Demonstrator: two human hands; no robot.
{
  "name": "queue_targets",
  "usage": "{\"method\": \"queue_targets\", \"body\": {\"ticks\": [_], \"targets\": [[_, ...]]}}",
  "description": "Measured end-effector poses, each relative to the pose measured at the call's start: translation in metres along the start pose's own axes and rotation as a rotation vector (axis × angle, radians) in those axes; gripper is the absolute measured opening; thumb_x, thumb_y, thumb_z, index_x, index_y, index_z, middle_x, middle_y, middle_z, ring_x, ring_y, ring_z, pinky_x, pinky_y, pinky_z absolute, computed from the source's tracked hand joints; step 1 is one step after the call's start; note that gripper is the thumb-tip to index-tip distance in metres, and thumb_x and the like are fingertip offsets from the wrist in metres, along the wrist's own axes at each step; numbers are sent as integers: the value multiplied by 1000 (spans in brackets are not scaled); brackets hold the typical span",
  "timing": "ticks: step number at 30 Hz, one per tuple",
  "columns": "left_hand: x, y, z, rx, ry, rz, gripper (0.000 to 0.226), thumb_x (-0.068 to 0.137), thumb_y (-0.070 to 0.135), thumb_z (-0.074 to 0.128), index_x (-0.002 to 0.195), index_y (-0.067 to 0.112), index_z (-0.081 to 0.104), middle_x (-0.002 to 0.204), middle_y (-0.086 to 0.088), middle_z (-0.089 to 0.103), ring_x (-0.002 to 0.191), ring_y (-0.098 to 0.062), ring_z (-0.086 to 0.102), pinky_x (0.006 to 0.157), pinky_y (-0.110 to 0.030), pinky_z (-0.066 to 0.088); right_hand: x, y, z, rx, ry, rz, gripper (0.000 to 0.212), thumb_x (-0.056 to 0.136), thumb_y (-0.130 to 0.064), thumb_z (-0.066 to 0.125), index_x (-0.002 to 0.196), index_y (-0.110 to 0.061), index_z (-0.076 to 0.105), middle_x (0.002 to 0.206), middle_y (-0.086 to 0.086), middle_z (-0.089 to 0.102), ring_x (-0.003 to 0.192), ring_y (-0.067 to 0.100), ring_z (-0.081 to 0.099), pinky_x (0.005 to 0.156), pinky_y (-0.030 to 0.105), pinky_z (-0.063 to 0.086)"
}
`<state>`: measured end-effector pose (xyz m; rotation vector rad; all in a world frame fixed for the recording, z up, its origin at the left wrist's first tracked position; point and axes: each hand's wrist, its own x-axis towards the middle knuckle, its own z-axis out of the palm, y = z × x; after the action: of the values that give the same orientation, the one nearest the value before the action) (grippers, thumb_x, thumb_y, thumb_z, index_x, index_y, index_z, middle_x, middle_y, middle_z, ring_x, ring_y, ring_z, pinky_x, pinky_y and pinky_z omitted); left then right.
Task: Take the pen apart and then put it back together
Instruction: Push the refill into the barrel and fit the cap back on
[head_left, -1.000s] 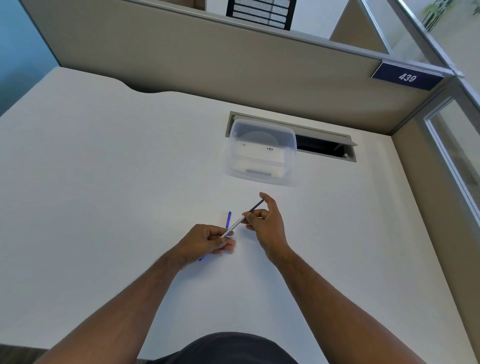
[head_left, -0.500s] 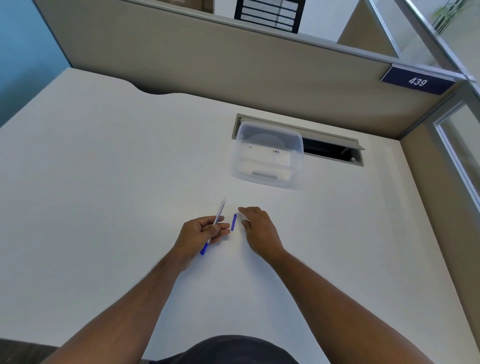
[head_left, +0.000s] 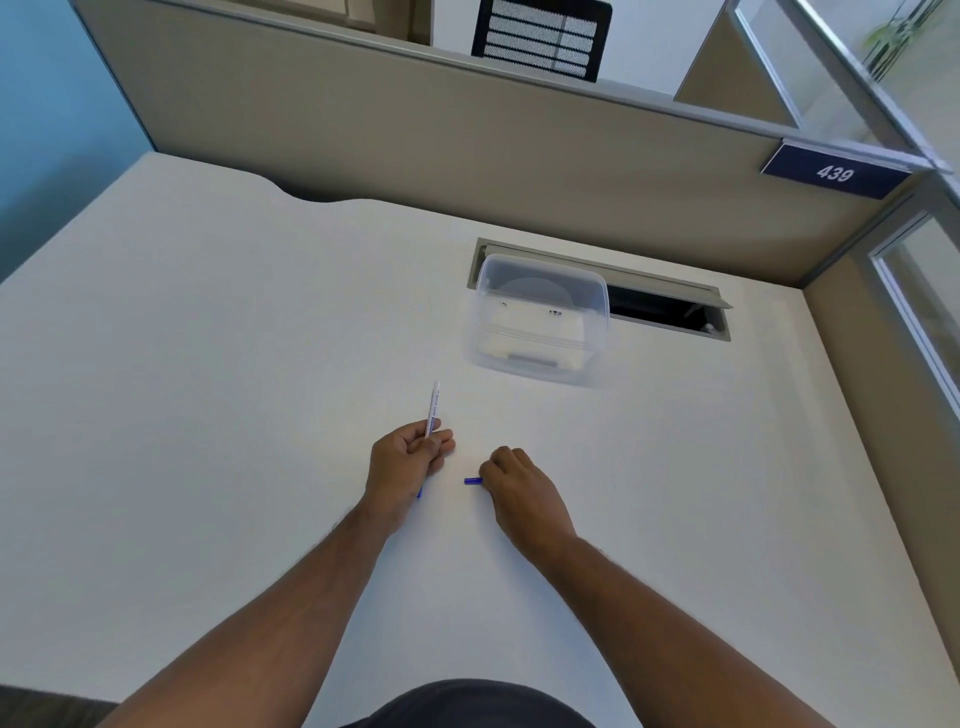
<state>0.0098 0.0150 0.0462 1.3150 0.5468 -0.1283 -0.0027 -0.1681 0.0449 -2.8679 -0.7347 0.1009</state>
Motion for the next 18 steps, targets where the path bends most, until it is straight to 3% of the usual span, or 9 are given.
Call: {"method": "queue_targets", "body": {"ticks": [4, 7, 9, 13, 18], "targets": [[4, 0, 7, 52, -12, 7, 25, 93, 9, 69, 117, 7, 71, 100, -4, 80, 91, -15, 78, 78, -23, 62, 1, 10, -3, 105, 31, 162, 13, 90, 1, 57, 92, -12, 59, 94, 3, 59, 85, 24, 52, 70, 37, 45], [4, -1, 7, 109, -56, 30, 27, 88, 13, 76, 114, 7, 74, 100, -6, 80, 99, -23, 77, 91, -34, 60, 15, 16, -19, 555, 142, 521, 7, 93, -10, 61, 88, -15, 59, 83, -2, 64, 76, 18, 58, 67, 33, 45], [4, -1, 7, 164, -91, 61, 22, 86, 16, 79, 107, 11, 77, 99, -8, 80, 99, -25, 76, 96, -38, 58, 29, 18, -35, 777, 225, 639, 6, 90, -13, 67, 88, -18, 64, 80, -5, 68, 73, 12, 60, 68, 30, 48], [1, -4, 5, 276, -157, 121, 8, 87, 18, 77, 94, 16, 79, 89, -5, 79, 82, -11, 68, 89, -33, 54, 51, 20, -61, 1005, 262, 663, 14, 91, -10, 64, 91, -21, 72, 81, -1, 72, 73, 13, 64, 75, 38, 56], [-2, 0, 5, 301, -188, 130, 7, 87, 15, 75, 93, 15, 79, 94, -9, 77, 85, -17, 65, 86, -34, 52, 68, 22, -77, 978, 217, 614, 15, 94, -6, 61, 94, -15, 74, 89, 5, 76, 77, 13, 73, 80, 40, 59]]}}
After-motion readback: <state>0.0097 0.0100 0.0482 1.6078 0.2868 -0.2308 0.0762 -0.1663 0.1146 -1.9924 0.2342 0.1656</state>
